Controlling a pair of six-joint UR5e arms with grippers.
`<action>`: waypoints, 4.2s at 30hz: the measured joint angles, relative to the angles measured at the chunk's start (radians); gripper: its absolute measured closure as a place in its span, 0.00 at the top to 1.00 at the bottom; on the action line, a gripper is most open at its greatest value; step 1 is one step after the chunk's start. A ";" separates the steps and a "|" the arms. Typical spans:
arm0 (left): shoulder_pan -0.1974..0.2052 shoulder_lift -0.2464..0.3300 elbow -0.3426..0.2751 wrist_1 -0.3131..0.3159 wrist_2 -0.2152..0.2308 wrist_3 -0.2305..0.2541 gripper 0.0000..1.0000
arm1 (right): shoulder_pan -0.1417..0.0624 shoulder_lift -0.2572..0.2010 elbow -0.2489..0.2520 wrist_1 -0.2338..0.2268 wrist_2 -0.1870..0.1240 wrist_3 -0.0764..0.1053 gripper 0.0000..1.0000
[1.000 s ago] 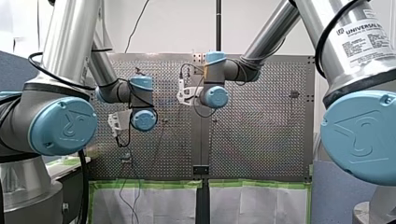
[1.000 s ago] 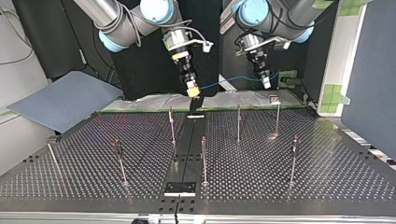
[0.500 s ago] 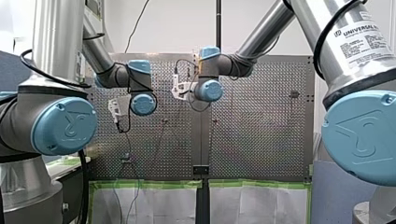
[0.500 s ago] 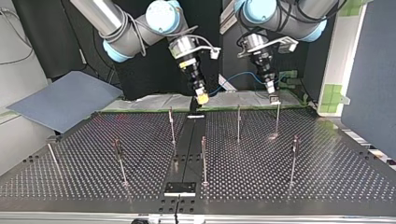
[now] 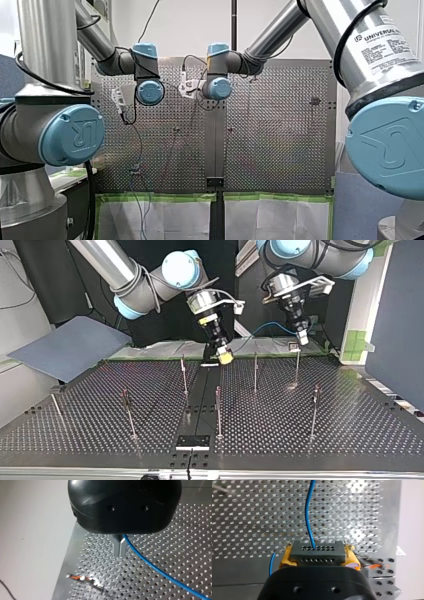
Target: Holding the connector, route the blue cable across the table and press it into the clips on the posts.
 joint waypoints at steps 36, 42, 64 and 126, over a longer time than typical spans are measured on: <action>0.256 -0.005 0.194 -0.115 0.250 -0.054 0.00 | 0.039 0.103 -0.331 0.161 -0.010 0.002 0.00; 0.274 -0.055 0.237 -0.107 0.277 -0.070 0.00 | 0.035 0.128 -0.355 0.171 -0.009 0.002 0.00; 0.354 -0.127 0.284 -0.041 0.415 -0.122 0.00 | 0.006 0.148 -0.387 0.177 -0.013 0.002 0.00; 0.411 -0.109 0.291 -0.325 0.598 -0.351 1.00 | 0.005 0.158 -0.425 0.213 0.020 0.002 0.00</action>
